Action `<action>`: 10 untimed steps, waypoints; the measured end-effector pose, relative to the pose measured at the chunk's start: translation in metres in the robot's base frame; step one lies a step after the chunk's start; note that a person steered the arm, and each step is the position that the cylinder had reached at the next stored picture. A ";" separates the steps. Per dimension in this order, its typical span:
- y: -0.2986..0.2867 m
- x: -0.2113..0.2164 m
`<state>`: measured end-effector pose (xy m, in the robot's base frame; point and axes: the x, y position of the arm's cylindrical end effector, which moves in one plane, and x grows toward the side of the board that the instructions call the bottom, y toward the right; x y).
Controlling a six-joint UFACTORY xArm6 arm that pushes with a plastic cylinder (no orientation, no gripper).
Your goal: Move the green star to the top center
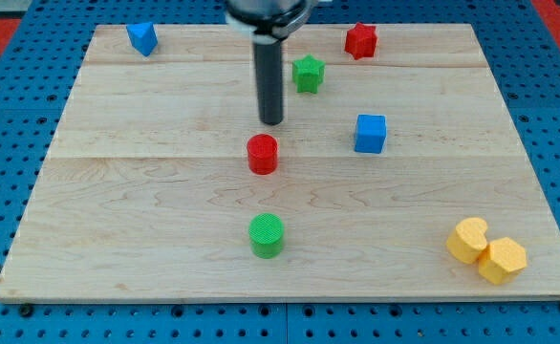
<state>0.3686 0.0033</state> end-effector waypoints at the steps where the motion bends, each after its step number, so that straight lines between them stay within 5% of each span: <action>1: 0.039 -0.006; 2: 0.064 -0.027; 5: -0.003 -0.124; 7: -0.004 -0.145; 9: 0.088 -0.158; 10: 0.061 -0.156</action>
<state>0.2122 0.0645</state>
